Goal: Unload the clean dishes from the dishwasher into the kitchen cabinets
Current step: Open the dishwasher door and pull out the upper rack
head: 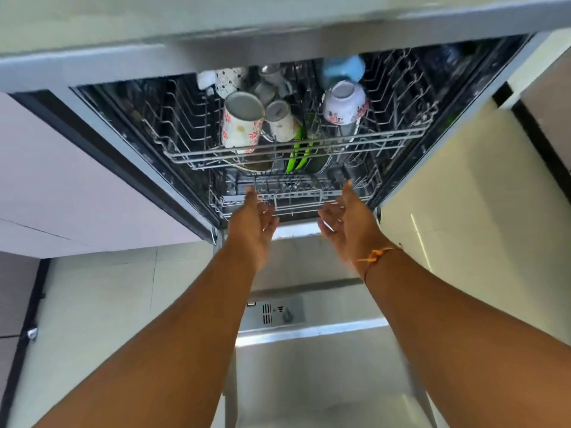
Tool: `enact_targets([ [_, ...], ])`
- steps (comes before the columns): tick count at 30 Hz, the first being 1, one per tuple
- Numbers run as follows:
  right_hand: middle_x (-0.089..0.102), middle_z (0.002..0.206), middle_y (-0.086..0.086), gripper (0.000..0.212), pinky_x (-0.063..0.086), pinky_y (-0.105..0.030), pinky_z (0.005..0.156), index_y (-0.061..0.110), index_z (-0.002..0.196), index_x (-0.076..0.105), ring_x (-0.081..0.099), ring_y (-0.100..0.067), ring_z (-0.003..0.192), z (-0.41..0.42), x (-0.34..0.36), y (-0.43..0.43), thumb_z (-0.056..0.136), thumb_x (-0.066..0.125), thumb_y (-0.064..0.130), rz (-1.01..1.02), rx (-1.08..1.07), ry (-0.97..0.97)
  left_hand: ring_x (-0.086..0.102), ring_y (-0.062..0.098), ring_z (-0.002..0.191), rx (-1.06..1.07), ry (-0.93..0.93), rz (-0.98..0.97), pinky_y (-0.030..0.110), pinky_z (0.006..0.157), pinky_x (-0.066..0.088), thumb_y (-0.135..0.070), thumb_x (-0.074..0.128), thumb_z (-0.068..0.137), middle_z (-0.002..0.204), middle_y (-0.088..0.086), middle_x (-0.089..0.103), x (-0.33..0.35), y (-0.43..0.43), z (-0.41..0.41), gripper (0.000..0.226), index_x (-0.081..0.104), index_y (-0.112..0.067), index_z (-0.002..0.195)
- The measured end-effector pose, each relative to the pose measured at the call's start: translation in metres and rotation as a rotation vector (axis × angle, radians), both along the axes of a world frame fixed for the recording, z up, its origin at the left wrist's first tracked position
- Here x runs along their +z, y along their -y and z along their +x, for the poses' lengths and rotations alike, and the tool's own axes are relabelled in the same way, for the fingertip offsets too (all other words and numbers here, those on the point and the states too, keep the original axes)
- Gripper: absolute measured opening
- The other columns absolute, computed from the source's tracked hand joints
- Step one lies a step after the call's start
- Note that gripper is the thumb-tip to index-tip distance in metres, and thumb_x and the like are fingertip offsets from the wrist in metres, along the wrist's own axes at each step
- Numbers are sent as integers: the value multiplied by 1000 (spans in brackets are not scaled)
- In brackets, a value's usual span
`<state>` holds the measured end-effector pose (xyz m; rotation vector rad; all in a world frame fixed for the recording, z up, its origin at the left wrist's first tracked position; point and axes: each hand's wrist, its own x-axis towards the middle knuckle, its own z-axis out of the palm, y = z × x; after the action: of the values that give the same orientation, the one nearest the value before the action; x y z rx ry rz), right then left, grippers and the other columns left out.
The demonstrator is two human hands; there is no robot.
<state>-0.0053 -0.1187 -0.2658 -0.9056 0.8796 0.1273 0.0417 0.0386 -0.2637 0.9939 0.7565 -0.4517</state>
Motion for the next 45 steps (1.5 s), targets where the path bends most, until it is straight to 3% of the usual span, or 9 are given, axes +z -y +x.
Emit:
enact_targets([
  [3, 60, 125, -6, 76, 51, -37, 99, 21, 145, 46, 62, -20, 109, 30, -3, 5, 87, 53, 70, 118, -86, 143, 62, 21, 98, 70, 90, -158, 41, 98, 53, -51, 69, 81, 106, 6, 60, -2, 3, 24, 56, 59, -10, 118],
  [6, 56, 129, -8, 77, 53, -37, 98, 23, 145, 47, 61, -24, 112, 62, 5, 6, 84, 60, 68, 142, -143, 157, 61, 25, 98, 138, 108, -196, 42, 92, 56, -49, 77, 75, 112, 10, 58, 9, 4, 48, 67, 57, -11, 128],
  [10, 58, 131, -16, 51, 50, -42, 101, 20, 123, 60, 60, -30, 115, 99, 22, 12, 86, 66, 56, 131, -211, 133, 67, 29, 104, 169, 91, -163, 42, 90, 58, -44, 78, 76, 117, 14, 66, 17, 5, 76, 61, 59, -9, 122],
  [16, 67, 100, -14, 19, 56, -41, 93, 11, 95, 62, 66, -27, 92, 114, 25, 10, 95, 63, 30, 94, -253, 77, 73, 25, 91, 157, 25, -74, 39, 85, 60, -22, 73, 87, 104, 15, 74, 23, 9, 88, 31, 62, -4, 111],
  [19, 66, 85, -10, 17, 56, -41, 94, 12, 85, 59, 64, -25, 86, 108, 34, 9, 97, 59, 25, 90, -242, 71, 72, 23, 83, 150, 12, -70, 39, 84, 60, -21, 69, 90, 96, 13, 73, 31, 9, 86, 23, 63, -6, 107],
  [23, 67, 77, -8, 16, 59, -38, 86, 12, 87, 58, 67, -21, 73, 89, 43, 9, 99, 56, 24, 54, -199, 10, 70, 22, 82, 138, -37, -51, 38, 87, 58, -20, 65, 93, 91, 12, 70, 38, 7, 70, 16, 62, -7, 102],
  [26, 67, 82, -10, 15, 59, -38, 85, 12, 88, 58, 67, -23, 79, 62, 45, 7, 99, 54, 22, 55, -184, -37, 67, 23, 89, 133, -60, -41, 40, 91, 57, -21, 64, 94, 95, 14, 68, 34, 4, 46, 18, 62, -6, 104],
  [36, 68, 86, -11, 13, 59, -38, 84, 11, 92, 59, 68, -21, 75, -42, 36, -7, 101, 53, 19, 161, -250, -79, 68, 20, 74, 146, -121, -112, 32, 74, 60, -18, 58, 97, 81, 10, 67, 36, -18, -58, 11, 58, -8, 92],
  [45, 73, 88, -10, 21, 59, -31, 65, 6, 114, 61, 73, -19, 77, -112, 32, -5, 94, 61, 15, 220, -256, -72, 69, 23, 82, 118, -112, -120, 35, 89, 54, -9, 54, 95, 76, 12, 71, 43, -19, -133, 13, 59, -7, 83],
])
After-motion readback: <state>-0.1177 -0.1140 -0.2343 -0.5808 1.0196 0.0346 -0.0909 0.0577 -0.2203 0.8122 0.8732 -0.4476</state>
